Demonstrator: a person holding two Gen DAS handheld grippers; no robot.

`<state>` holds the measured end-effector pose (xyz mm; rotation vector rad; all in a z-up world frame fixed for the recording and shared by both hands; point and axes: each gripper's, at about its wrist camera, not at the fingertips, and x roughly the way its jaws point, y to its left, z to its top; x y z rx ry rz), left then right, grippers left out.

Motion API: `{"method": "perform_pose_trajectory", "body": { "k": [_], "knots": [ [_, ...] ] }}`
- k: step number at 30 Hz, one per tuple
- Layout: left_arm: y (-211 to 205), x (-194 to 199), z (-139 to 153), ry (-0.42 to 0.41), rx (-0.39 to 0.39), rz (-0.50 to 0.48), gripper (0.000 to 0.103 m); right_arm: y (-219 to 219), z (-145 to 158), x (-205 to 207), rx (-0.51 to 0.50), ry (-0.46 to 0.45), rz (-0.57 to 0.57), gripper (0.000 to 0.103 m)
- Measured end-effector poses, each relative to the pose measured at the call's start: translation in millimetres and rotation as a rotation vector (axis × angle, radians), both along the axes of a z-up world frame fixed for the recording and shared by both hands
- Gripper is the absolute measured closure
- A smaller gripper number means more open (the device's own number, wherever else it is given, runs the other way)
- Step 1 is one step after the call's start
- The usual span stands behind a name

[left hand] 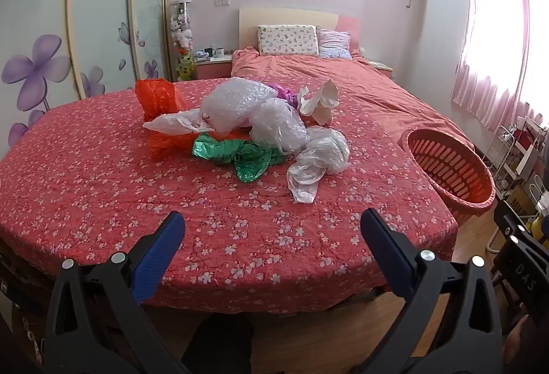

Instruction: Collect trash

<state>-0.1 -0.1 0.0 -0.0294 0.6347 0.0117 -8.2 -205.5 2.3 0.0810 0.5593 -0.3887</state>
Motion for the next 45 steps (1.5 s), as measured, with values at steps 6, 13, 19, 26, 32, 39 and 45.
{"method": "perform_pose_trajectory", "body": {
  "k": [6,13,19,26,32,39,45],
  "knots": [
    [0.1,0.1,-0.1,0.002,-0.001,0.000,0.002,0.4,0.3,0.0,-0.002,0.000,0.001,0.004],
    [-0.2,0.4,0.0,0.001,-0.001,0.000,0.002,-0.5,0.2,-0.2,0.001,0.000,-0.001,0.004],
    [0.1,0.1,0.0,0.000,-0.002,0.000,0.002,-0.4,0.1,-0.9,0.000,-0.001,0.000,0.004],
    [-0.3,0.5,-0.2,0.001,-0.001,-0.001,0.002,-0.6,0.0,-0.8,0.000,-0.001,0.000,0.004],
    [0.1,0.3,0.0,0.000,-0.003,0.001,0.002,-0.7,0.1,-0.8,0.000,-0.002,0.001,0.004],
    [0.0,0.1,0.0,-0.001,-0.003,-0.001,0.002,-0.6,0.3,-0.8,-0.001,-0.002,0.000,0.004],
    [0.1,0.1,0.1,0.000,-0.004,0.001,0.002,-0.4,0.2,-0.5,-0.001,-0.002,0.001,0.004]
  ]
}}
